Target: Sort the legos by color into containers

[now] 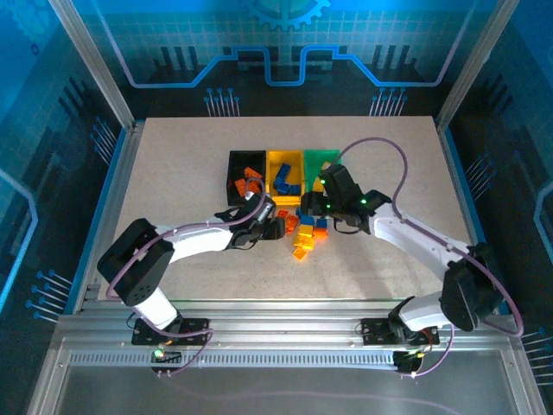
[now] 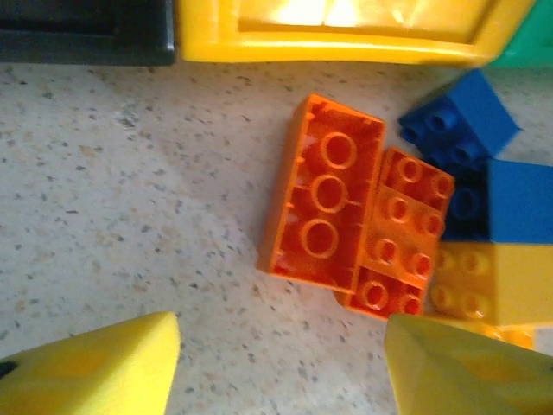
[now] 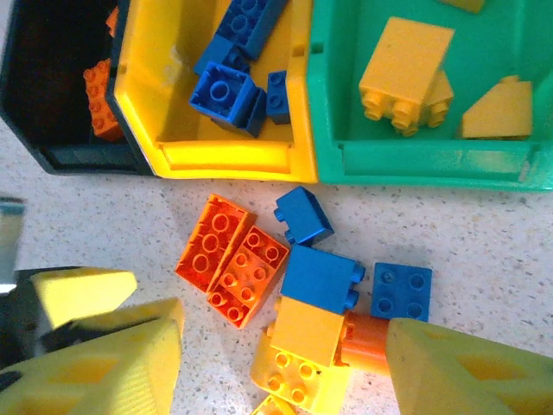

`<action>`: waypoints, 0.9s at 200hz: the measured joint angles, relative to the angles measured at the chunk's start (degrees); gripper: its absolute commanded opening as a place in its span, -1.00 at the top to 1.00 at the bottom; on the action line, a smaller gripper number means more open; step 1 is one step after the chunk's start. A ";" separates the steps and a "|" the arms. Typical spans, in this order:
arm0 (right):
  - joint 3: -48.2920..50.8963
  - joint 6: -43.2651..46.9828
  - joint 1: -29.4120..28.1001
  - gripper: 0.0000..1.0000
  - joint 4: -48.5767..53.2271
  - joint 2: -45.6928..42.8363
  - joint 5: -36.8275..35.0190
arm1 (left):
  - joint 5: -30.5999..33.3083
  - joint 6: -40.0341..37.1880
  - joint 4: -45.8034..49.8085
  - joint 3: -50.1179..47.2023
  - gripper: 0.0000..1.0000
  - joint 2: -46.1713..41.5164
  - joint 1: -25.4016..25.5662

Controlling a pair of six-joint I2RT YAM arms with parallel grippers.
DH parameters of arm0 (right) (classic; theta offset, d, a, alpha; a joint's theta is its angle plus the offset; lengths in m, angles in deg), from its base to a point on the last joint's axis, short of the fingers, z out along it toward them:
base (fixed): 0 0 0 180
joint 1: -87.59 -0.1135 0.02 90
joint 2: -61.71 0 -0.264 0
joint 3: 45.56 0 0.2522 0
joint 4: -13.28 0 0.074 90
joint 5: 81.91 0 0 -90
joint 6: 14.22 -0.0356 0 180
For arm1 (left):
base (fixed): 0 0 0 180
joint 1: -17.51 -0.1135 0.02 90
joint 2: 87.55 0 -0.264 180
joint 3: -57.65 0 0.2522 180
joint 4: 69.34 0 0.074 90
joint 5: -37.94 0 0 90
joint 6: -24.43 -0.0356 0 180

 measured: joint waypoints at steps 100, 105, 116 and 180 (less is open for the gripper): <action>3.82 -0.20 0.98 -0.31 -0.07 -9.22 0.02 | 5.88 -0.24 2.64 5.09 0.05 6.62 0.00; 3.87 -0.22 1.11 -0.31 -0.09 -9.53 0.02 | 6.05 -0.24 2.82 5.09 0.05 6.62 0.00; 4.00 -0.22 1.46 -0.31 -0.11 -10.23 0.04 | 6.47 -0.26 3.13 5.07 0.08 6.60 0.00; 7.02 -0.26 3.87 -0.32 -0.57 -12.66 1.40 | 8.41 0.02 10.75 -7.72 -0.03 -5.99 0.00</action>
